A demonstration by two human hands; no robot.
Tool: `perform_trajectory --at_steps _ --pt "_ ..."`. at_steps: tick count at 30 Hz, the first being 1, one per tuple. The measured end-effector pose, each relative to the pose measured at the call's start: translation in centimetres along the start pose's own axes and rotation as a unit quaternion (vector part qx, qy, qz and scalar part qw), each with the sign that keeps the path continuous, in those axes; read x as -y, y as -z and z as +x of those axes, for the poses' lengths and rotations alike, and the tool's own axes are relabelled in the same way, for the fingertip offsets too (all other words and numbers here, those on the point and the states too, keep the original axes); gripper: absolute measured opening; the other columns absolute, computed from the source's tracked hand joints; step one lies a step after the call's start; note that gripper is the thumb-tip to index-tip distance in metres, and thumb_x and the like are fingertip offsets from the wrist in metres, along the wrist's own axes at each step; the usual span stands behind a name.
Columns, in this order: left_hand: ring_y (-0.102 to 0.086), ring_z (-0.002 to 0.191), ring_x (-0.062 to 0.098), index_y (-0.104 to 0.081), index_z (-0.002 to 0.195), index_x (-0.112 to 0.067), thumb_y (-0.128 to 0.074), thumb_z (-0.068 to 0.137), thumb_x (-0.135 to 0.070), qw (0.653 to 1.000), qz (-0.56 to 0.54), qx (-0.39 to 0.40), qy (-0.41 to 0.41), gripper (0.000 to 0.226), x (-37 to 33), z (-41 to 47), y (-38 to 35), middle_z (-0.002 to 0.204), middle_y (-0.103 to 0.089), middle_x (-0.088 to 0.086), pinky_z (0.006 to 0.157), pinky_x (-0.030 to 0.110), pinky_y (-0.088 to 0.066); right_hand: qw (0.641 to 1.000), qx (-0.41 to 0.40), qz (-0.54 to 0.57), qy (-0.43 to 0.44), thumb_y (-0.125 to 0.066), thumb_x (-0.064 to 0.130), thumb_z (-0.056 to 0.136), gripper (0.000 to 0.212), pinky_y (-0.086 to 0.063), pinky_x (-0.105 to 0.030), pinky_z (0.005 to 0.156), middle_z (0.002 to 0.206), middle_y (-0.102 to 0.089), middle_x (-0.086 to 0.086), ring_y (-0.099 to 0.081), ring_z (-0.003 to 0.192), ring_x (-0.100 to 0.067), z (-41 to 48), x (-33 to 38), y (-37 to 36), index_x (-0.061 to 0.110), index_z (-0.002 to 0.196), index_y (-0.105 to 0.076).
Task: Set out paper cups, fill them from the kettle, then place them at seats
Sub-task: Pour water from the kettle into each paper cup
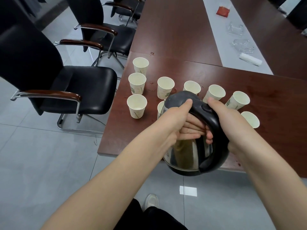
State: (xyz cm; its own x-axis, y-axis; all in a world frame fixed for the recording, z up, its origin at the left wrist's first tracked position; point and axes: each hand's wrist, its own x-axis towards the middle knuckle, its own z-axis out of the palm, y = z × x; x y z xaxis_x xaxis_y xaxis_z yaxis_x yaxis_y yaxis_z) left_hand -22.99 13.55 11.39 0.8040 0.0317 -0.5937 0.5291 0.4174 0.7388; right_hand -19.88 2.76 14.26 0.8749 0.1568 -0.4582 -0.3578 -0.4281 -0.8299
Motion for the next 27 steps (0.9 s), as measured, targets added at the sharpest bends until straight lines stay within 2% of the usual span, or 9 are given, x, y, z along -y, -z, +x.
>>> perform_trajectory --at_steps 9,15,27 --pt "-0.064 0.046 0.017 -0.064 0.058 0.002 -0.034 0.099 -0.051 1.000 0.006 0.027 0.004 0.073 -1.0 -1.9 4.6 0.051 -0.064 0.012 0.051 0.024 -0.056 1.000 -0.012 -0.013 -0.011 -0.053 0.057 0.088 0.054 -0.043 -0.030 0.049 0.041 -0.049 -0.013 -0.047 0.037 -0.026 -1.5 1.7 -4.4 0.007 0.067 -0.059" --pt "-0.063 0.043 0.015 -0.062 0.065 0.003 -0.030 0.099 -0.053 0.996 0.046 0.066 0.042 0.073 -2.0 -2.0 8.8 0.049 -0.063 0.011 0.047 0.022 -0.054 0.998 -0.051 0.004 -0.025 -0.049 0.053 0.091 0.053 -0.040 -0.023 0.039 0.036 -0.047 -0.009 -0.045 0.030 -0.019 -2.4 2.4 -8.9 0.007 0.067 -0.056" --pt "-0.064 0.043 0.014 -0.062 0.066 0.003 -0.031 0.099 -0.053 0.994 0.036 0.073 0.067 0.072 -1.9 -1.7 11.6 0.050 -0.065 0.010 0.048 0.022 -0.055 0.995 -0.071 -0.011 -0.065 -0.047 0.052 0.093 0.043 -0.040 -0.021 0.037 0.040 -0.049 -0.006 -0.047 0.031 -0.017 -2.7 3.5 -12.2 0.012 0.081 -0.056"
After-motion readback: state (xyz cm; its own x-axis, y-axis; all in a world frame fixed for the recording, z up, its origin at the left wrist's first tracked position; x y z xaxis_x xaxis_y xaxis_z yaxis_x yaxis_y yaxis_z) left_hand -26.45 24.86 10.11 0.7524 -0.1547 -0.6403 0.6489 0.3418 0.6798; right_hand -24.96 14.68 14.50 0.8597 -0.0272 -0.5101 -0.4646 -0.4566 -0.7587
